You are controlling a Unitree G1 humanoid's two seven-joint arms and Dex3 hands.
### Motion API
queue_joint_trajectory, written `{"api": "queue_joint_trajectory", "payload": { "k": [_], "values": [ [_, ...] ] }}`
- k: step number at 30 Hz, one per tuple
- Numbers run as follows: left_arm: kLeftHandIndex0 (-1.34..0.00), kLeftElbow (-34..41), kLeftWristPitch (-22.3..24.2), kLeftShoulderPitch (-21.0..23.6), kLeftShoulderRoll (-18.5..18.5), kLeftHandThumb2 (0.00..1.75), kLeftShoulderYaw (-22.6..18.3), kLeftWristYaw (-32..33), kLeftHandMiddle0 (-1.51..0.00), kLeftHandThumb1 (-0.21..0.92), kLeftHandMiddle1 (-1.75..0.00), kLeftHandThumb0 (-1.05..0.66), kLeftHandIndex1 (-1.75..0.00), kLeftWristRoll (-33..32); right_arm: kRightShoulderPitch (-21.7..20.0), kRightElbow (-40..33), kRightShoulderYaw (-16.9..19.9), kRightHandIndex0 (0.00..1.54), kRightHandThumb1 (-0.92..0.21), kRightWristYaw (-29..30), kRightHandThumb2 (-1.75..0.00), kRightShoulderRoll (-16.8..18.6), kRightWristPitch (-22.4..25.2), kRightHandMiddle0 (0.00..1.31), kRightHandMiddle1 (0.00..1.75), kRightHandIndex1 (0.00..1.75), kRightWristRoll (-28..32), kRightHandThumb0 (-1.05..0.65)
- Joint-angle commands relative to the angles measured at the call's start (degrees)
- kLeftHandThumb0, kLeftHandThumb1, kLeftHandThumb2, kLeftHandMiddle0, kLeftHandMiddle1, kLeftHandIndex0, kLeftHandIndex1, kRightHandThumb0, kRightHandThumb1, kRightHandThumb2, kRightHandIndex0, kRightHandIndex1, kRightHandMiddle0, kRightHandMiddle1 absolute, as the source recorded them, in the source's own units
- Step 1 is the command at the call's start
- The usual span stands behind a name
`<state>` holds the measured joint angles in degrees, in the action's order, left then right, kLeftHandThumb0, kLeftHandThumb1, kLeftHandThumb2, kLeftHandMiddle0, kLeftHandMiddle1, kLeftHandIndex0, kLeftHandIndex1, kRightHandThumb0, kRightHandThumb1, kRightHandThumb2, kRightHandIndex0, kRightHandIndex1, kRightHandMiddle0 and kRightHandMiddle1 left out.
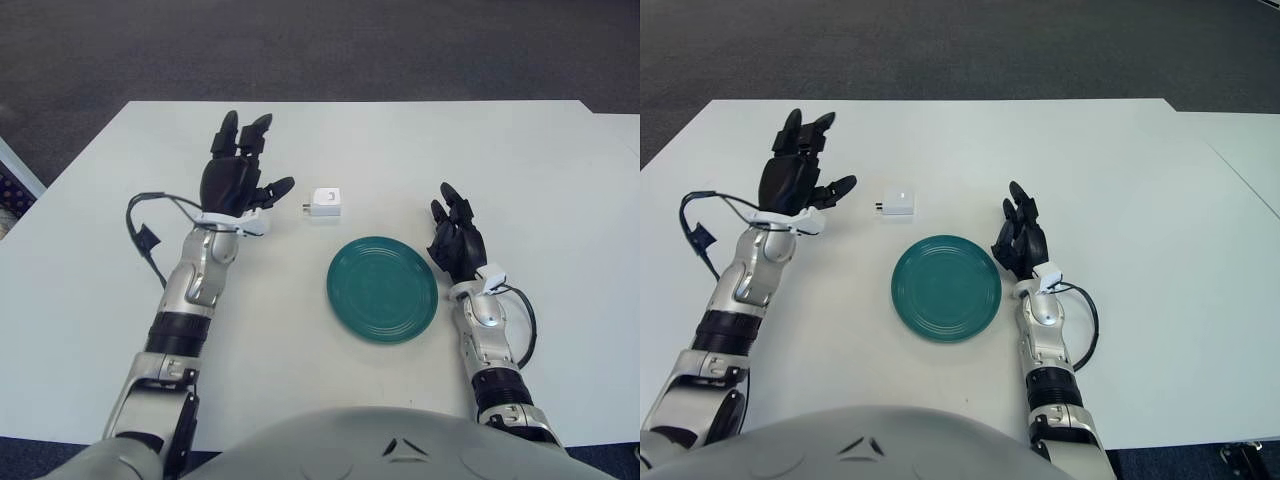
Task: Put the charger into the plate.
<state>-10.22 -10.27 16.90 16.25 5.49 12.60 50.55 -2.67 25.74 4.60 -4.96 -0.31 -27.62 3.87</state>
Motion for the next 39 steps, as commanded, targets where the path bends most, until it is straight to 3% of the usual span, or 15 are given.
{"api": "queue_joint_trajectory", "payload": {
  "k": [1, 7, 14, 28, 39],
  "values": [
    [-0.08, -4.1, 3.0, 3.7, 2.9, 0.55, 3.6, -2.0, -0.1, 0.92, 0.0, -1.05, -0.8, 3.5, 3.2, 3.2, -1.0, 0.11, -0.92, 0.6, -0.94, 1.9, 2.8, 0.0, 0.33, 0.0, -0.2, -0.82],
    [-0.09, -8.6, 3.7, 8.1, 5.7, 0.56, 10.4, -5.5, -0.09, 0.92, 0.0, -1.05, -0.81, 7.2, 3.1, 4.0, -1.1, 0.11, -0.92, 0.9, -0.94, 2.2, 2.7, 0.0, 0.31, 0.0, -0.4, -0.82],
    [-0.08, -10.4, 1.4, 10.8, 8.4, 0.6, 14.5, -8.5, -0.05, 0.92, 0.0, -1.05, -0.82, 6.5, 3.1, 4.4, -1.3, 0.09, -0.92, 0.6, -0.95, 2.5, 2.7, 0.0, 0.27, 0.0, -0.1, -0.83],
    [-0.05, -16.7, -2.4, 16.6, 9.9, 0.62, 19.5, -15.6, -0.03, 0.92, 0.0, -1.05, -0.83, 3.8, 3.3, 4.9, -1.5, 0.07, -0.92, -0.3, -0.95, 3.3, 2.8, 0.0, 0.22, 0.0, 0.5, -0.84],
    [-0.04, -25.1, -5.5, 21.2, 8.6, 0.59, 21.7, -17.9, -0.05, 0.92, -0.01, -1.05, -0.88, 0.6, 3.0, 5.8, -1.1, 0.06, -0.92, -1.2, -0.95, 4.3, 2.6, 0.0, 0.22, 0.0, 1.3, -0.84]
  ]
}}
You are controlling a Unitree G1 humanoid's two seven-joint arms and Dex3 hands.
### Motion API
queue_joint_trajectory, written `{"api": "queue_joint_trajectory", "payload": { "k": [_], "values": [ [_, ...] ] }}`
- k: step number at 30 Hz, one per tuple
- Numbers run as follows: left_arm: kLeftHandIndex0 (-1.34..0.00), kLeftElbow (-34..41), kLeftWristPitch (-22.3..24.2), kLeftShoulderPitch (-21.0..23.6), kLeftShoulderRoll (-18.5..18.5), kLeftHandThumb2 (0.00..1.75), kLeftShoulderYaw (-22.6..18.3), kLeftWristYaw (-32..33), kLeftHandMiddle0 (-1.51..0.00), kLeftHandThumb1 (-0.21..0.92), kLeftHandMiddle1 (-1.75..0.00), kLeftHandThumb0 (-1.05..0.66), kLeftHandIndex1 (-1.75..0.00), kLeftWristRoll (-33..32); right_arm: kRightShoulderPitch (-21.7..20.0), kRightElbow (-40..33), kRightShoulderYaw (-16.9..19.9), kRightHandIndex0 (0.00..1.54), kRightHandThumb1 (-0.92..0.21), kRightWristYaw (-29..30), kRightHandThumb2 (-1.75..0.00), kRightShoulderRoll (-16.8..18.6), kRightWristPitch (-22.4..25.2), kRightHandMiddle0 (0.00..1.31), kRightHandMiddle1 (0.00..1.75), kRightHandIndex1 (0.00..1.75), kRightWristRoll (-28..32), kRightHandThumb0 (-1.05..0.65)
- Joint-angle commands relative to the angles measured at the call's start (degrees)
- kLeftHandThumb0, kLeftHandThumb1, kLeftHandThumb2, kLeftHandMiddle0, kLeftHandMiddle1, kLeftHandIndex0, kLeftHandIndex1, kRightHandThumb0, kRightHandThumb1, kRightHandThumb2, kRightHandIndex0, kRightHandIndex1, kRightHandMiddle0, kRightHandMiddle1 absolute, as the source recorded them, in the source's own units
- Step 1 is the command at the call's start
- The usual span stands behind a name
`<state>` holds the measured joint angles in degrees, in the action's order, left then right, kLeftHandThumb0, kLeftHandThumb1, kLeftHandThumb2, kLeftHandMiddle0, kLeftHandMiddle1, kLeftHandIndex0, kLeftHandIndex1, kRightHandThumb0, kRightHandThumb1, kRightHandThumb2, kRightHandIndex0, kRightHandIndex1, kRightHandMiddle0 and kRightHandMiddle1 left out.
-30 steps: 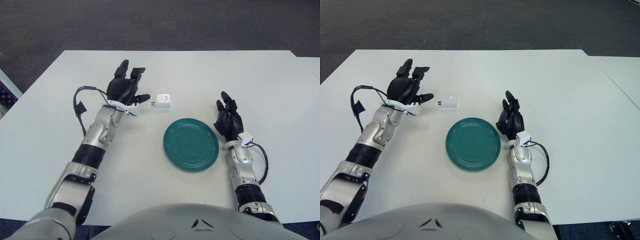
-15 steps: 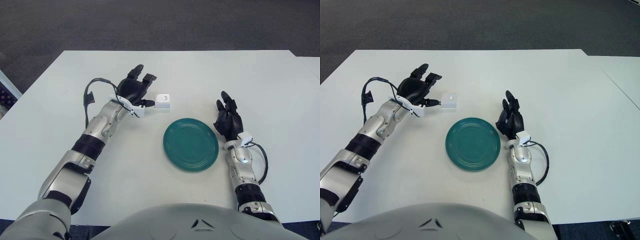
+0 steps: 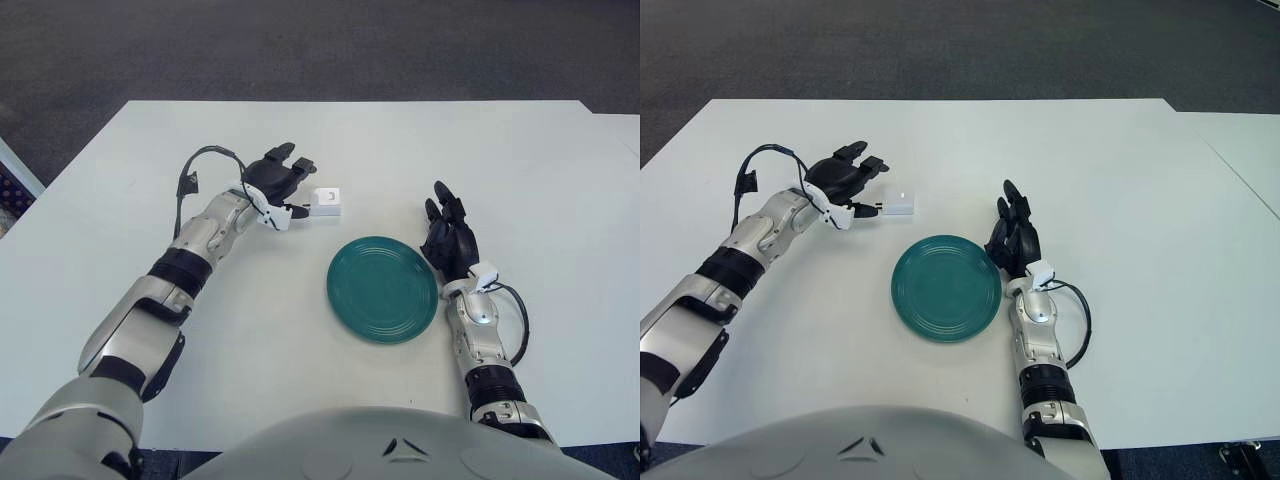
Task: Put the charger into the plate.
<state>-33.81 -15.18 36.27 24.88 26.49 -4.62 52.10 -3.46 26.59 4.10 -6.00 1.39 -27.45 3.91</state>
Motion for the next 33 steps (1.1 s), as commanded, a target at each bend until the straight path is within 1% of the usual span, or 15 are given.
{"api": "queue_joint_trajectory", "payload": {
  "k": [1, 7, 12, 15, 21, 33],
  "values": [
    [-0.04, -1.9, -0.6, 2.1, -0.2, 0.58, 0.9, -1.0, -0.05, 0.92, -0.01, -1.05, -0.88, -1.2, 3.8, 5.3, -0.6, 0.06, -0.92, -0.3, -0.95, 2.6, 2.1, 0.0, 0.22, 0.0, 1.2, -0.84],
    [0.0, -3.9, 0.6, 4.4, -1.2, 0.54, 1.7, -4.9, -0.04, 0.92, 0.0, -1.05, -0.74, -2.6, 3.9, 5.8, -0.5, 0.08, -0.92, 0.1, -0.93, 3.1, 0.9, 0.0, 0.23, 0.01, 1.1, -0.83],
    [0.0, -6.2, 1.3, 5.9, -2.0, 0.52, 2.2, -5.5, -0.04, 0.92, 0.0, -1.05, -0.65, -3.1, 4.0, 5.5, -0.7, 0.08, -0.92, 0.4, -0.93, 3.4, 0.9, 0.0, 0.25, 0.01, 1.0, -0.83],
    [0.0, -7.8, 1.9, 6.8, -2.7, 0.52, 2.5, -5.2, -0.04, 0.92, 0.0, -1.05, -0.63, -3.1, 4.1, 5.3, -0.8, 0.08, -0.92, 0.7, -0.92, 3.5, 1.2, 0.0, 0.25, 0.0, 0.8, -0.83],
    [0.0, -11.3, 2.6, 8.4, -4.0, 0.5, 3.3, -4.0, -0.05, 0.92, 0.0, -1.05, -0.62, -3.0, 4.2, 5.0, -1.0, 0.07, -0.92, 0.9, -0.92, 3.8, 1.6, 0.0, 0.25, 0.0, 0.6, -0.82],
    [-0.01, -20.2, 3.0, 12.3, -7.1, 0.53, 6.4, -0.8, -0.04, 0.92, 0.0, -1.05, -0.61, -2.3, 4.2, 6.1, -0.6, 0.08, -0.92, 0.6, -0.92, 4.2, 0.6, 0.0, 0.27, 0.01, 1.0, -0.82]
  ]
}}
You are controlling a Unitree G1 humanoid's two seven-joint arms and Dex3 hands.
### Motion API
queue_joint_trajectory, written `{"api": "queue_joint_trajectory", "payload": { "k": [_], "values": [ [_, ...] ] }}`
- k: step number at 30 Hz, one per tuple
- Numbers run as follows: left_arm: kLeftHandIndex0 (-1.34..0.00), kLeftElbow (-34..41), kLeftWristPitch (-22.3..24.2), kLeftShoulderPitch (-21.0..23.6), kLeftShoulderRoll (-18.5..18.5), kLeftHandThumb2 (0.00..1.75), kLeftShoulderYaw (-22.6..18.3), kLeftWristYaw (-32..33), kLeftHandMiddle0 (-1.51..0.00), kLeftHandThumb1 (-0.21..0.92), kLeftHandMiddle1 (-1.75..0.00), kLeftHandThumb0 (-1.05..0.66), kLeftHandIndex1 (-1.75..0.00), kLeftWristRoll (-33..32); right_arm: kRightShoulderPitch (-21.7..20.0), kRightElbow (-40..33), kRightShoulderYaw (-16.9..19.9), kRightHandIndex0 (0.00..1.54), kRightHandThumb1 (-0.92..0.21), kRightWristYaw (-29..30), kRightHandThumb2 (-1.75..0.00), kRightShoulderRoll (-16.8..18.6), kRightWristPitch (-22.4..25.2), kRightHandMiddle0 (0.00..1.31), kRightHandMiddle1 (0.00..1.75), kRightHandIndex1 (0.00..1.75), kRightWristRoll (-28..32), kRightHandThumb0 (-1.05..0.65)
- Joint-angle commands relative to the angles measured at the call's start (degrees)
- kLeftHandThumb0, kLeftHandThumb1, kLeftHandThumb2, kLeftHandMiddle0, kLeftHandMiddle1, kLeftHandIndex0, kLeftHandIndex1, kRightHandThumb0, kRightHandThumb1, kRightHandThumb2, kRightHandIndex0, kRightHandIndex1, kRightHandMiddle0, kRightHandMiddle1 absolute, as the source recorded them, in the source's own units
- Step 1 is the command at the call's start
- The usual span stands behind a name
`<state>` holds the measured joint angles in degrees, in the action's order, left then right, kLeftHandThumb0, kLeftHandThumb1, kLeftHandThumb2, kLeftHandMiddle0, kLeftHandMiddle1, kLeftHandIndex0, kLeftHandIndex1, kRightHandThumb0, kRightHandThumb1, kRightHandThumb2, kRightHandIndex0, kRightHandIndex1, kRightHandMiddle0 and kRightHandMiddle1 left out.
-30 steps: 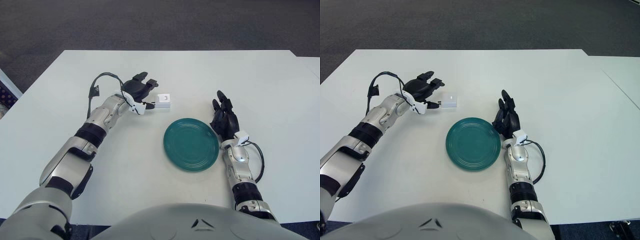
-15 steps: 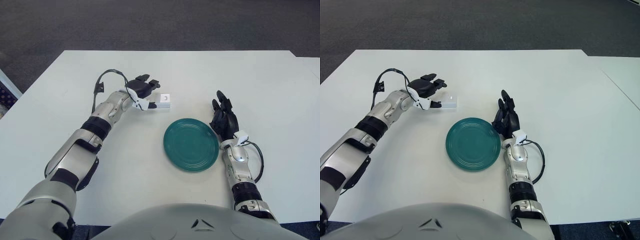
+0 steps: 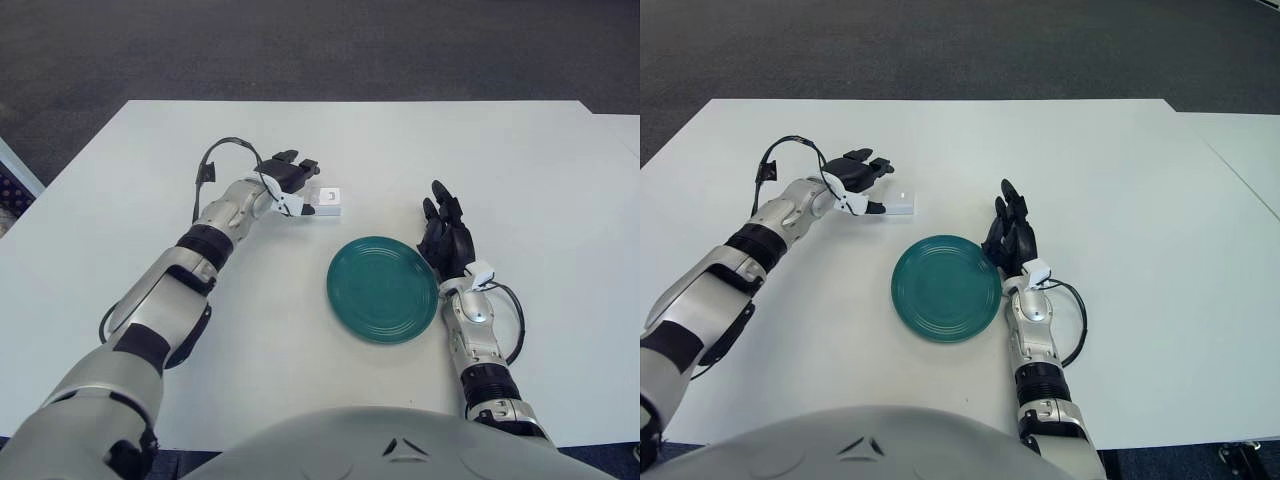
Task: Put the charger into the plate.
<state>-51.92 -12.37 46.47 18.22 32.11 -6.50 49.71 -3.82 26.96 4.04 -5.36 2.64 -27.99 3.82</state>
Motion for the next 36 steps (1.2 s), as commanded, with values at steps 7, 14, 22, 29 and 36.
{"api": "queue_joint_trajectory", "payload": {
  "k": [7, 14, 22, 29, 36],
  "values": [
    [-0.02, -6.2, -0.2, 3.9, -1.9, 0.53, 2.2, 0.8, -0.04, 0.92, 0.0, -1.05, -0.62, -0.2, 4.5, 6.3, -0.3, 0.09, -0.92, -0.2, -0.92, 3.1, 0.4, 0.0, 0.28, 0.01, 1.5, -0.81],
    [-0.05, -9.0, 0.1, 4.6, -3.3, 0.52, 3.2, 2.1, -0.06, 0.92, 0.0, -1.05, -0.68, -0.2, 4.8, 5.6, -0.5, 0.08, -0.92, -0.2, -0.92, 3.3, 0.2, 0.0, 0.28, 0.0, 1.4, -0.81],
    [-0.11, -12.5, -0.2, 5.0, -4.5, 0.52, 5.4, 4.8, -0.04, 0.92, 0.0, -1.05, -0.79, 0.8, 4.8, 5.8, -0.5, 0.09, -0.92, -0.2, -0.93, 3.1, 0.5, 0.0, 0.28, 0.0, 1.4, -0.81],
    [-0.11, -15.5, 0.0, 4.4, -5.9, 0.52, 7.0, 6.4, -0.04, 0.92, 0.0, -1.05, -0.8, 0.9, 4.0, 7.2, 0.0, 0.1, -0.92, -0.6, -0.95, 2.9, 0.3, 0.0, 0.3, 0.01, 1.6, -0.81],
    [-0.2, -19.2, -0.4, 3.4, -7.4, 0.6, 8.5, 8.0, -0.15, 0.92, -0.46, -1.05, -1.11, 0.9, 2.9, 9.4, 0.6, 0.11, -0.92, -1.2, -0.96, 2.6, -0.9, 0.0, 0.3, 0.01, 1.8, -0.8]
  ]
}}
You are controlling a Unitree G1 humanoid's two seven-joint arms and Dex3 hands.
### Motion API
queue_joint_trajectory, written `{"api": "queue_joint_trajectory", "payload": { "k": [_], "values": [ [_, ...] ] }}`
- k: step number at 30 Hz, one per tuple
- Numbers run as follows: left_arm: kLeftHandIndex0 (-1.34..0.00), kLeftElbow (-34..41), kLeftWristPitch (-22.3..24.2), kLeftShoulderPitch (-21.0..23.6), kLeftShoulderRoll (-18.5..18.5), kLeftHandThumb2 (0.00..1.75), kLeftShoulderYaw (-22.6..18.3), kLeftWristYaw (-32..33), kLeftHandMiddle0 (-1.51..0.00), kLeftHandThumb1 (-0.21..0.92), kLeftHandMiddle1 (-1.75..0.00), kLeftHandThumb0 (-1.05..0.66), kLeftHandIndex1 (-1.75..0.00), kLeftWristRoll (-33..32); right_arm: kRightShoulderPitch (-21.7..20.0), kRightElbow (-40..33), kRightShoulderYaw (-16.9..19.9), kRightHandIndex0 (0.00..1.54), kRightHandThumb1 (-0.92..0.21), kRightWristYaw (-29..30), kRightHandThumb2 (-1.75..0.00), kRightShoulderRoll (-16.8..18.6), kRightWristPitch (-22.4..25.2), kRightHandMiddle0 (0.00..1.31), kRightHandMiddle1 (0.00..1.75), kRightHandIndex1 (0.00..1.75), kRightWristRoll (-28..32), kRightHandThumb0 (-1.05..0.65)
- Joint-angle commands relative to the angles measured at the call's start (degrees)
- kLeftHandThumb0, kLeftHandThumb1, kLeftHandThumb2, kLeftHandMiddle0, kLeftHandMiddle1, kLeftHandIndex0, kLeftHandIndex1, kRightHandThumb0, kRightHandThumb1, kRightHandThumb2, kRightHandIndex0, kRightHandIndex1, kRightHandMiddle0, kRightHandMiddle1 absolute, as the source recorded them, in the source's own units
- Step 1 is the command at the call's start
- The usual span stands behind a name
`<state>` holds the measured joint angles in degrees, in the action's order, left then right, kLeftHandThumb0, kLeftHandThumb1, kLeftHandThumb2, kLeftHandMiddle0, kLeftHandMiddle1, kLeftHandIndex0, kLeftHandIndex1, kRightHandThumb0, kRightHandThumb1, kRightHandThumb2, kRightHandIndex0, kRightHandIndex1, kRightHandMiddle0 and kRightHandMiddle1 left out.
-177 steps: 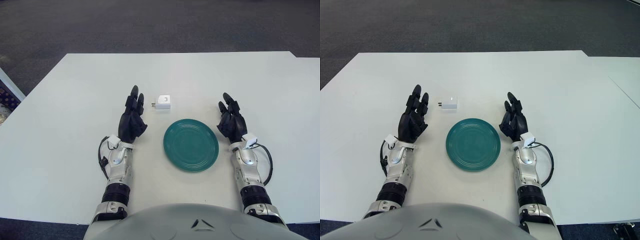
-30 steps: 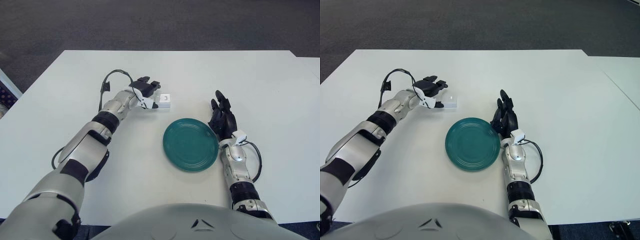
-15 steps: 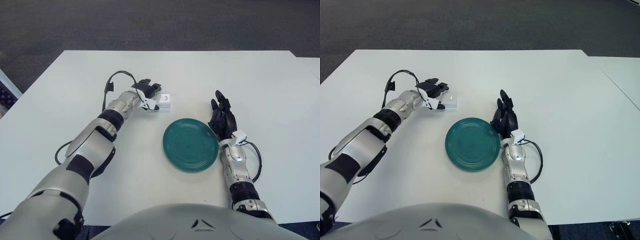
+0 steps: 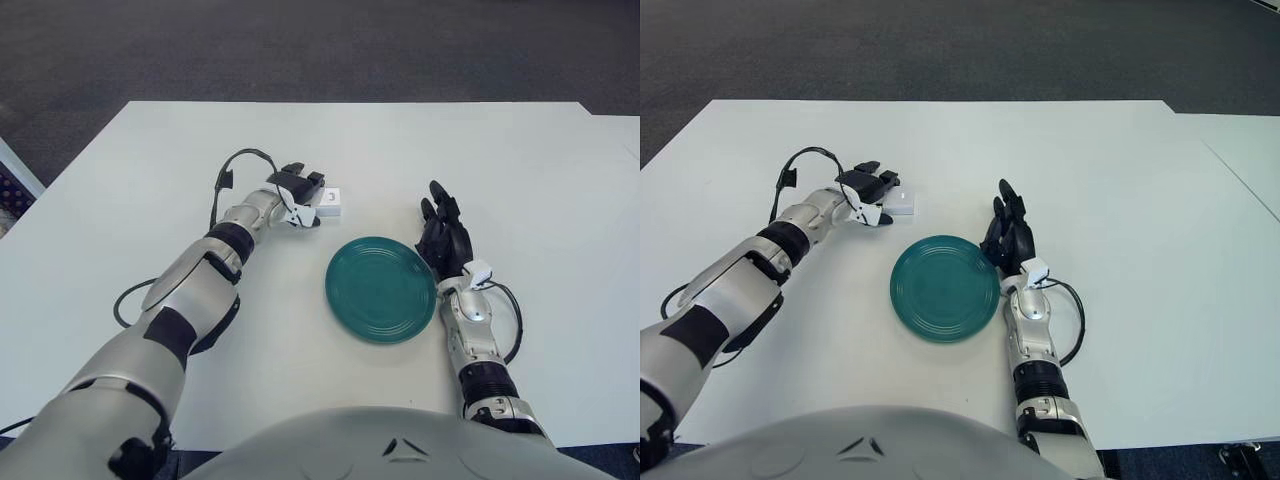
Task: Put the charger into the plate.
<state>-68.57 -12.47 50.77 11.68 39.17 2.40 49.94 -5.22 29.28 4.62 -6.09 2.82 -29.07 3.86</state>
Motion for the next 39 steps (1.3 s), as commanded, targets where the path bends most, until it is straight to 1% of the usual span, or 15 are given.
{"api": "queue_joint_trajectory", "payload": {
  "k": [1, 2, 3, 4, 5, 7, 9, 14, 16, 18, 21, 25, 26, 31, 39],
  "values": [
    [-0.22, -2.9, -0.5, -0.8, -1.0, 0.6, 1.5, -0.8, -0.13, 0.92, -0.78, -1.05, -1.27, 0.6, 4.2, 7.4, 0.2, 0.11, -0.92, -0.6, -0.96, 2.4, -0.1, 0.0, 0.3, 0.01, 1.8, -0.79],
    [-0.22, -3.3, -0.6, -1.0, -1.1, 0.6, 1.7, -0.4, -0.11, 0.92, -0.91, -1.05, -1.34, 0.6, 4.0, 7.8, 0.3, 0.11, -0.92, -0.8, -0.97, 2.4, -0.2, 0.0, 0.3, 0.01, 1.9, -0.79],
    [-0.23, -3.6, -0.7, -1.1, -1.2, 0.59, 1.8, 0.0, -0.08, 0.92, -1.2, -1.05, -1.47, 0.6, 3.8, 8.0, 0.4, 0.12, -0.92, -0.9, -0.97, 2.4, -0.3, 0.0, 0.3, 0.01, 1.9, -0.79],
    [-0.23, -4.0, -0.5, -1.6, -1.5, 0.58, 1.9, 1.0, -0.07, 0.92, -1.31, -1.05, -1.52, 0.6, 3.7, 8.3, 0.5, 0.12, -0.92, -1.0, -0.97, 2.4, -0.5, 0.0, 0.3, 0.01, 2.0, -0.79],
    [-0.25, -4.4, -0.4, -2.0, -1.7, 0.55, 1.9, 1.7, -0.13, 0.92, -1.47, -1.04, -1.6, 0.6, 3.5, 8.6, 0.7, 0.12, -0.92, -1.2, -0.97, 2.4, -0.6, 0.0, 0.31, 0.01, 2.1, -0.79],
    [-0.28, -5.0, -0.1, -2.5, -2.1, 0.52, 2.0, 3.0, -0.22, 0.92, -1.63, -1.02, -1.69, 0.5, 3.3, 9.2, 1.0, 0.13, -0.92, -1.5, -0.97, 2.4, -0.7, 0.0, 0.31, 0.02, 2.3, -0.79],
    [-0.31, -5.3, 0.1, -2.6, -2.4, 0.51, 2.1, 3.4, -0.3, 0.92, -1.69, -0.99, -1.72, 0.4, 3.0, 9.8, 1.4, 0.14, -0.92, -1.7, -0.98, 2.5, -0.9, 0.0, 0.32, 0.02, 2.6, -0.79],
    [-0.39, -6.0, 0.0, -3.1, -3.0, 0.5, 1.6, 3.6, -0.48, 0.92, -1.74, -0.91, -1.74, -0.5, 2.1, 11.4, 2.2, 0.15, -0.92, -1.8, -0.97, 2.6, -1.5, 0.0, 0.34, 0.01, 2.7, -0.79],
    [-0.49, -6.1, -0.7, -3.4, -3.1, 0.49, 1.0, 3.7, -0.58, 0.92, -1.74, -0.85, -1.74, -1.2, 1.7, 12.2, 2.6, 0.15, -0.92, -1.8, -0.97, 2.5, -1.9, 0.0, 0.35, 0.01, 2.6, -0.79],
    [-0.53, -6.1, -1.2, -3.7, -3.2, 0.48, 0.6, 4.2, -0.63, 0.92, -1.74, -0.81, -1.75, -1.9, 1.3, 12.8, 2.8, 0.14, -0.92, -2.0, -0.97, 2.4, -2.2, 0.0, 0.35, 0.01, 2.6, -0.79],
    [-0.63, -5.7, -1.7, -4.5, -3.3, 0.46, -0.4, 6.2, -0.71, 0.92, -1.75, -0.67, -1.75, -3.3, 1.0, 13.4, 3.2, 0.14, -0.92, -2.9, -0.97, 2.3, -2.6, 0.0, 0.34, 0.01, 3.1, -0.79],
    [-0.77, -5.4, -1.7, -5.1, -3.6, 0.48, -1.7, 8.8, -0.87, 0.92, -1.75, -0.53, -1.75, -4.7, 0.6, 13.9, 3.7, 0.14, -0.92, -3.8, -0.97, 2.1, -2.6, 0.0, 0.31, 0.0, 3.3, -0.8],
    [-0.82, -5.3, -1.7, -5.3, -3.6, 0.53, -1.9, 9.4, -0.93, 0.9, -1.75, -0.51, -1.75, -4.9, 0.5, 14.1, 3.8, 0.13, -0.92, -3.9, -0.97, 1.9, -2.6, 0.0, 0.31, 0.0, 3.4, -0.8],
    [-0.96, -4.4, -3.1, -6.0, -3.6, 0.72, -3.2, 12.0, -1.11, 0.8, -1.75, -0.45, -1.75, -6.4, 0.1, 14.5, 4.2, 0.13, -0.92, -4.2, -0.98, 1.4, -2.1, 0.0, 0.29, 0.0, 3.4, -0.8],
    [-1.05, -2.3, -5.8, -6.7, -3.0, 0.79, -4.3, 16.7, -1.23, 0.75, -1.75, -0.45, -1.75, -7.4, -0.6, 15.1, 4.8, 0.13, -0.92, -4.3, -1.0, -0.2, -1.3, 0.0, 0.3, 0.0, 3.0, -0.8]
  ]
}}
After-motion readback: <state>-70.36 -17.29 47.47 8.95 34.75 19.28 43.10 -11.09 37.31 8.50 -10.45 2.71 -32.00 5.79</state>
